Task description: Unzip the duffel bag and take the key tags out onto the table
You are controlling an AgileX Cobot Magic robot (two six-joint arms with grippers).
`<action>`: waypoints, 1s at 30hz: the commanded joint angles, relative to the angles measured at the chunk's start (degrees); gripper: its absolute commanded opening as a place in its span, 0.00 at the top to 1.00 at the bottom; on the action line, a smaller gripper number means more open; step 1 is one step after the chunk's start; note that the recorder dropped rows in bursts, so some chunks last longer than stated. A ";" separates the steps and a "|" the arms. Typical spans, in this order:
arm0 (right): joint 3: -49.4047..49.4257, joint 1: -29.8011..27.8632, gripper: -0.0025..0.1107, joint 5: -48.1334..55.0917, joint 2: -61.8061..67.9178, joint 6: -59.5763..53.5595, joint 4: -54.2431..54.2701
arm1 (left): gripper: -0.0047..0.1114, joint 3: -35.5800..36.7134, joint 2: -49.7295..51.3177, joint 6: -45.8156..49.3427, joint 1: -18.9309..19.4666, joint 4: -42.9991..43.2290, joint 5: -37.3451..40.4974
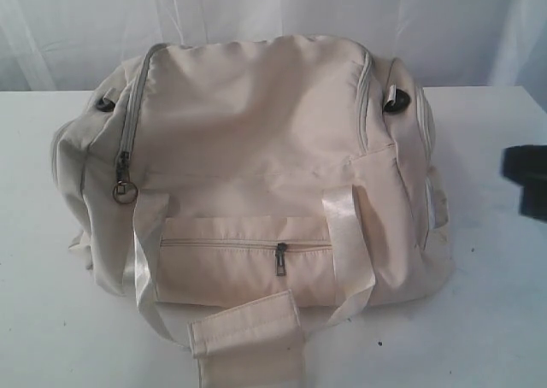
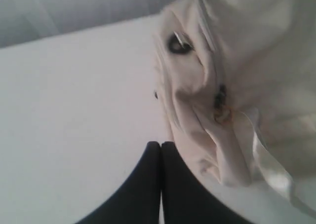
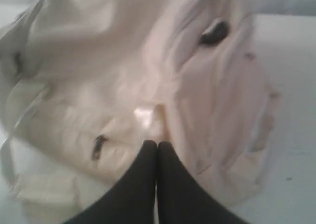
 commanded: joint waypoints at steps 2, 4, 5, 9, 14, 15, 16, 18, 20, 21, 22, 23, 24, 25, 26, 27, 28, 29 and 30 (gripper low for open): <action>-7.53 4.35 0.98 11.75 13.96 -14.48 9.89 | 0.96 -5.18 10.28 8.90 -6.25 -4.46 12.00; -9.42 6.47 0.98 11.85 18.01 -15.07 9.41 | 0.96 -5.18 12.37 9.50 -8.25 -4.46 12.15; -10.94 8.45 0.98 11.11 20.53 -15.07 9.00 | 0.96 -5.18 13.33 9.50 -9.19 -4.46 12.15; -16.41 16.17 0.98 7.31 28.14 -14.96 6.08 | 0.96 -5.18 15.52 11.13 -11.09 -4.53 12.04; -24.67 26.02 0.98 5.22 40.56 -14.86 -6.11 | 0.96 -5.18 16.33 11.14 -11.09 -4.55 11.32; -25.86 27.37 0.98 5.05 42.63 -14.86 -8.61 | 0.96 -5.18 16.47 11.14 -11.09 -4.55 11.16; -27.17 28.90 0.98 4.51 45.02 -14.86 -11.46 | 0.96 -5.18 16.47 11.14 -11.09 -4.55 11.16; -28.76 31.34 0.98 3.07 48.98 -14.86 -17.11 | 0.96 -5.18 16.46 11.14 -11.09 -5.09 12.19; -29.31 33.15 0.93 0.53 52.73 -14.98 -21.80 | 0.96 -5.18 16.46 11.14 -11.09 -5.22 12.45; -29.31 33.73 0.90 -0.64 53.97 -14.98 -22.97 | 0.96 -5.18 16.46 11.14 -11.09 -5.22 12.45; -29.31 34.27 0.84 -2.35 55.68 -14.98 -23.67 | 0.96 -5.18 16.46 11.14 -11.09 -5.56 12.45; -29.31 34.67 0.78 -3.65 56.95 -15.26 -24.18 | 0.96 -5.18 16.46 11.14 -11.09 -5.72 12.59; -29.31 34.95 0.71 -4.52 57.74 -15.52 -24.57 | 0.96 -5.18 16.46 11.14 -11.09 -5.90 12.56; -29.31 35.36 0.62 -5.60 58.67 -15.52 -25.10 | 0.96 -5.18 16.46 11.14 -11.09 -6.33 12.80; -29.31 35.47 0.53 -6.43 59.39 -15.52 -25.32 | 0.96 -5.18 16.46 11.14 -11.09 -6.82 12.92; -29.31 35.45 0.46 -7.18 59.93 -15.52 -25.52 | 0.96 -5.18 16.46 11.14 -11.09 -6.96 12.92; -29.31 35.45 0.38 -7.95 60.58 -15.52 -25.64 | 0.96 -5.18 16.46 11.14 -11.09 -7.22 13.05; -29.31 35.45 0.33 -8.39 61.22 -15.52 -25.74 | 0.96 -5.18 16.46 11.14 -11.09 -7.35 13.17; -29.31 35.45 0.30 -9.16 61.86 -15.52 -26.30 | 0.96 -5.18 16.46 11.14 -11.09 -7.35 13.52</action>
